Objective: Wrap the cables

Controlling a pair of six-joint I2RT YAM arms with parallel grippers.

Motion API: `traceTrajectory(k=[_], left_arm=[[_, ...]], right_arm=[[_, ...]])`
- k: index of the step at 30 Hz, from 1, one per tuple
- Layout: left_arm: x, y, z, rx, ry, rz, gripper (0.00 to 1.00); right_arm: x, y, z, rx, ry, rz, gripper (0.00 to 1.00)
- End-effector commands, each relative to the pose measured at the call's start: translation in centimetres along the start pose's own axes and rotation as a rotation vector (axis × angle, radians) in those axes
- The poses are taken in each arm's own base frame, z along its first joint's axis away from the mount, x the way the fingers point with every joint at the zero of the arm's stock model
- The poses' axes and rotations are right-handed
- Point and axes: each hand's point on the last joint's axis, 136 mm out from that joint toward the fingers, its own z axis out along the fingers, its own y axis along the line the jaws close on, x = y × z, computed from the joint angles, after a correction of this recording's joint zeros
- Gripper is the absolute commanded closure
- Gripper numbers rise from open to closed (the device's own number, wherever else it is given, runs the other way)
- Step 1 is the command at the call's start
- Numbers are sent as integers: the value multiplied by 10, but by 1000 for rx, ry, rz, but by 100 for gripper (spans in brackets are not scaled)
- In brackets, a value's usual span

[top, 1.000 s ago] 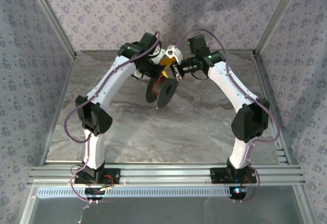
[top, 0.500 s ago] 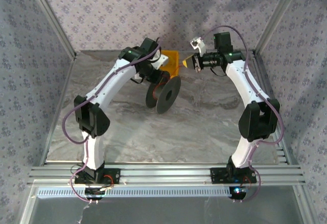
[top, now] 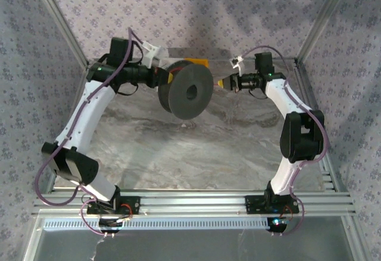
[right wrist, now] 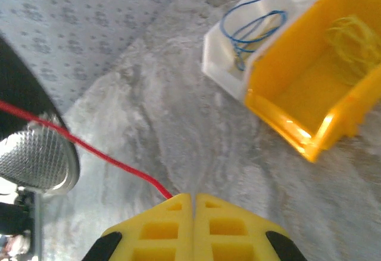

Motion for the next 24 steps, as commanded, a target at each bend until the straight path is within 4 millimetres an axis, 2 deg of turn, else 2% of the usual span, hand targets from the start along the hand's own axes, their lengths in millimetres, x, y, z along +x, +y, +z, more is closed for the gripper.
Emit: traceTrajectory(k=[1,7,11,13,18,24], left_arm=[[-49,-40,-29,190,-193,27,100],[-81,9,-35,43,-389,-159,100],[-89,41,-42,-100,-492,-260,100],[-90,54,-44,-147,-533,-310,100],[-87,76,-46,-240,-595,-415,100],[-76,85,-35,-402,-542,-410,100]], right_arm=[[-11,1,-3,32,-79,-12,100],[-3,38,12,7,-96,-45,100],[-4,65,19,7,-102,-90,100],[8,77,27,3,-81,-95,100],[13,111,48,-4,-66,-171,100],[14,140,68,18,-46,-276,100]])
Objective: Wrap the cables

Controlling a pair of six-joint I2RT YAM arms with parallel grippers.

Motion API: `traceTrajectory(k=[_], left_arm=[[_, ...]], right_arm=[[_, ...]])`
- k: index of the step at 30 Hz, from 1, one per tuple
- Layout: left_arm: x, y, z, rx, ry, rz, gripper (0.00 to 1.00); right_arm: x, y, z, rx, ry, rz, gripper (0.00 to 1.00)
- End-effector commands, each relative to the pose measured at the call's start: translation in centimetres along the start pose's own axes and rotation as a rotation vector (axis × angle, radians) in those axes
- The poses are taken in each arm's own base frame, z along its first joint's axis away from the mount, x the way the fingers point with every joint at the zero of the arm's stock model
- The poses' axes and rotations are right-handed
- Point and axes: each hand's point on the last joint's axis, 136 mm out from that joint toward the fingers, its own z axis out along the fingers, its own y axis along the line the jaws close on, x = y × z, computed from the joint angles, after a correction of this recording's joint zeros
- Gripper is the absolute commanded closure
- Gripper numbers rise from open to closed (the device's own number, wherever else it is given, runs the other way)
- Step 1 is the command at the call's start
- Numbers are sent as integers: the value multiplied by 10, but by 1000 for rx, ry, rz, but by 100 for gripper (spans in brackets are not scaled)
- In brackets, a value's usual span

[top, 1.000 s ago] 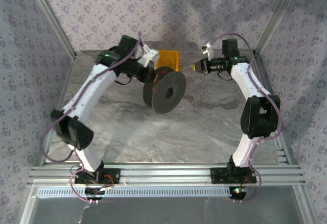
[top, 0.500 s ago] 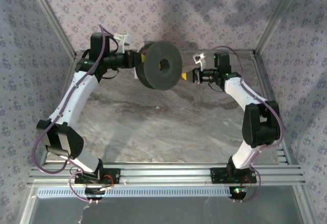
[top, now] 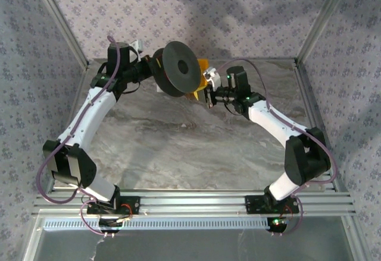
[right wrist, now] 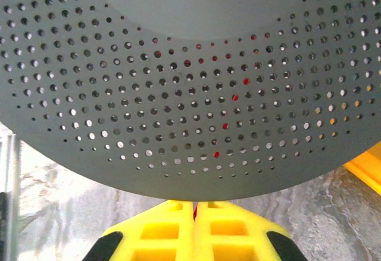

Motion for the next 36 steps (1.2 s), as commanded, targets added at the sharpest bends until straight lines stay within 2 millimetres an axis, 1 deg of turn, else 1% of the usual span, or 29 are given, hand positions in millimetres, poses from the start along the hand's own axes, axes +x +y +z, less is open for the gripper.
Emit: traceTrajectory(k=[1,3,4,9,11,12,15,17,21,24,28,32,34,36], left_arm=[[-53,-28,-23,-42,-234,58,100],[-49,-26,-18,-72,-231,67,100],[-47,-25,-14,-83,-228,63,100],[-37,-14,4,-108,-215,6,100],[-33,-11,10,-89,-224,-52,100],[-32,-10,11,-78,-231,-79,100],[-28,-6,14,-51,-252,-153,100],[-26,-4,15,-35,-259,-193,100],[-19,-2,16,-17,-273,-243,100],[-11,-1,17,-16,-286,-263,100],[2,-8,22,-10,-275,-265,100],[16,-17,30,8,-242,-249,100],[22,-21,33,15,-230,-240,100],[29,-24,35,19,-217,-232,100]], right_arm=[[-5,40,6,-55,8,-93,100],[-1,46,11,-35,22,-126,100],[-16,52,11,-22,-1,-166,100],[-19,67,22,53,-12,-276,100],[-25,72,28,85,-59,-304,100],[-17,73,32,92,-64,-305,100],[-22,79,38,111,-145,-298,100],[-27,83,40,137,-203,-299,100],[-46,90,40,173,-307,-281,100],[-61,89,39,203,-383,-237,100],[-76,88,42,245,-454,-181,100],[-83,89,51,292,-476,-170,100],[-86,85,51,357,-493,-156,100],[-88,76,47,442,-520,-129,100]])
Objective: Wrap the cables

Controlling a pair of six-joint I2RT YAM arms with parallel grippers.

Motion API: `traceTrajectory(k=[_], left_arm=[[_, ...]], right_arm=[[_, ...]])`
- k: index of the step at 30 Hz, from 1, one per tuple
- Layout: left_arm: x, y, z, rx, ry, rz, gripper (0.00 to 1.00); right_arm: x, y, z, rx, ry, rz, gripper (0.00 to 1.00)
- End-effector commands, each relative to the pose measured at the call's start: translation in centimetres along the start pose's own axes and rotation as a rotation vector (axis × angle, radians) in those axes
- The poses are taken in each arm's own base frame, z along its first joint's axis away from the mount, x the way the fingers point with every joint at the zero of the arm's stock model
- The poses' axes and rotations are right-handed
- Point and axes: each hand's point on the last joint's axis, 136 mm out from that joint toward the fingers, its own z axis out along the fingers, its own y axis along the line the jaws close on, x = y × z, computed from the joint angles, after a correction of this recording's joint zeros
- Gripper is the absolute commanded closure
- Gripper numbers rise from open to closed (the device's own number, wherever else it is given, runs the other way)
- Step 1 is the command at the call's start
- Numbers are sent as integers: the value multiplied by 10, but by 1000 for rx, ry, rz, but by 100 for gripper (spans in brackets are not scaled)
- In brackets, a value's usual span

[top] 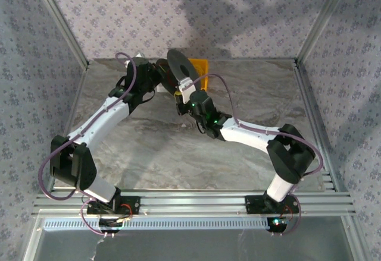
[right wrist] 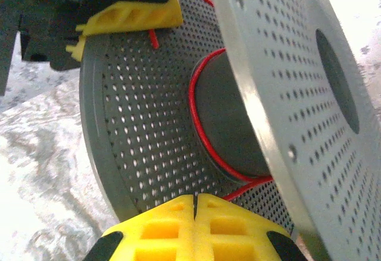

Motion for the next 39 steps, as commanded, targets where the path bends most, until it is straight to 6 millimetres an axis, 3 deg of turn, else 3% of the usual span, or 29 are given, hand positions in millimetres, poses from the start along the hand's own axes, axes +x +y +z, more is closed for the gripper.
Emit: traceTrajectory(k=[1,3,4,14,18,22,27,31,36,39], left_arm=[[18,-49,-7,171,23,-12,100],[24,-49,-7,173,33,-9,100],[25,-49,-7,174,37,-7,100],[34,-53,-7,188,64,-4,100],[32,-53,-9,184,58,5,100],[20,-46,-9,170,37,7,100],[-8,-39,-12,166,4,10,100],[-27,-41,-15,181,-1,44,100],[-40,-45,-19,219,18,104,100],[-35,-60,-20,312,97,162,100]], right_arm=[[-82,24,-13,14,-261,114,100],[-74,14,-11,91,-247,135,100],[-88,11,-12,110,-277,151,100],[-93,-2,-5,230,-266,131,100],[-98,-1,-8,193,-237,95,83],[-97,9,-18,47,-166,56,67],[-87,16,-51,-167,-43,70,54],[-68,2,-85,-249,37,114,35],[-70,-35,-135,-296,36,214,8],[-73,-62,-153,-293,35,262,0]])
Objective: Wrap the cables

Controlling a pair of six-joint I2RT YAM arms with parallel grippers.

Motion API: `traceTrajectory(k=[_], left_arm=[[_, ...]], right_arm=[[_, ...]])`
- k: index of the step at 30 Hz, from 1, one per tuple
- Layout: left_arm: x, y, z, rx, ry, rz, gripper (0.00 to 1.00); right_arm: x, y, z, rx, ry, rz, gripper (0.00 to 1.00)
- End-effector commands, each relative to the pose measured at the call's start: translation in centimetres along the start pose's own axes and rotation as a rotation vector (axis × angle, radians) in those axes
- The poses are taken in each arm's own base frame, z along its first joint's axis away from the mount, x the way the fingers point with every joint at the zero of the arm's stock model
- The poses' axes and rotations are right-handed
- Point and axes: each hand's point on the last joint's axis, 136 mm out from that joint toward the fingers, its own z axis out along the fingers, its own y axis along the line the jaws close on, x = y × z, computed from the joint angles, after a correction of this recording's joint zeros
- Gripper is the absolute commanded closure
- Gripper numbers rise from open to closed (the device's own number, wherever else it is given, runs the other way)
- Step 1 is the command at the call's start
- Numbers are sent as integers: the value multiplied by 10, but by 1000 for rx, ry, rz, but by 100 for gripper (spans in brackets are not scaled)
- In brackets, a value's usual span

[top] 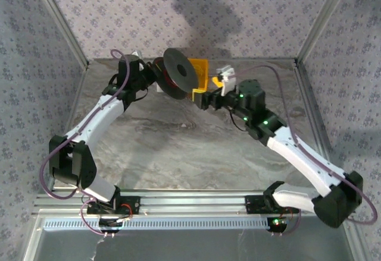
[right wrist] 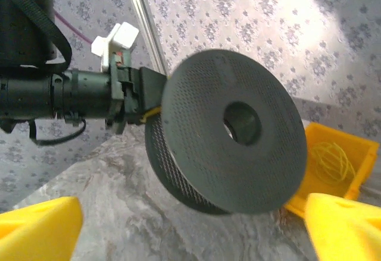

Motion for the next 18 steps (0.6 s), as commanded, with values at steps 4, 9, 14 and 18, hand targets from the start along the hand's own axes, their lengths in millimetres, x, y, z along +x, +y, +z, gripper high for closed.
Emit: traceTrajectory(k=[4,9,14,18], left_arm=[[8,-98,-17,422,212,247,100],[44,-105,-29,515,371,374,100],[62,-102,-33,560,419,383,100],[71,-108,-36,598,433,406,100]], right_arm=[[23,-39,-19,-82,135,194,0],[29,-82,-8,-133,121,320,0],[29,-93,6,-194,144,331,0],[35,-95,19,-231,170,338,1]])
